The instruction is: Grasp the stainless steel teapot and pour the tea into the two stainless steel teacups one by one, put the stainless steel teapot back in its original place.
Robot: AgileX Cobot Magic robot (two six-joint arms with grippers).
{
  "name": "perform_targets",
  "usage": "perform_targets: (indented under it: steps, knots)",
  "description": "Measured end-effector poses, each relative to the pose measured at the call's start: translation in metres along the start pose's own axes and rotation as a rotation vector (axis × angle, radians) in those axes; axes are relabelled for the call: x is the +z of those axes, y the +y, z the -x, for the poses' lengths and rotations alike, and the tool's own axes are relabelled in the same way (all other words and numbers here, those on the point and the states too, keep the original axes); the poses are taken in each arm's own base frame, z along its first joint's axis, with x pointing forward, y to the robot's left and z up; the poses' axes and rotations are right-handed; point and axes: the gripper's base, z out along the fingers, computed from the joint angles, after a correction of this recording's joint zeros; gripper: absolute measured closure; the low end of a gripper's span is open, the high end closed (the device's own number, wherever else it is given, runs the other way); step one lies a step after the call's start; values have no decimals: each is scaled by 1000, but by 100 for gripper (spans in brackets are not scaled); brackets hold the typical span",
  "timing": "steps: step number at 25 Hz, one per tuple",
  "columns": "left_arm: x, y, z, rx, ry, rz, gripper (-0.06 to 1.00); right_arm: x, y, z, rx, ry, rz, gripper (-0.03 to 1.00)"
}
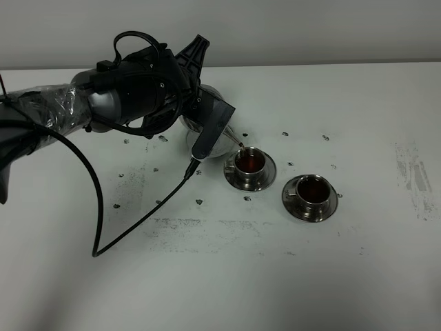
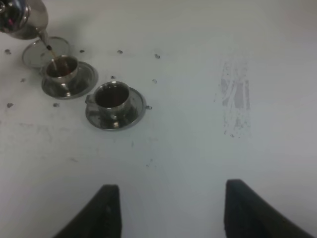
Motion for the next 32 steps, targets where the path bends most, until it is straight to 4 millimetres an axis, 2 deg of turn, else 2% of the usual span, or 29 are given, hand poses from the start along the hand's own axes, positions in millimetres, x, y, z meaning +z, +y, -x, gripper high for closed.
perform_targets:
  steps: [32]
  knots:
    - [-2,1,4,12,-2,6,76,0,0,0,0,0,0,52]
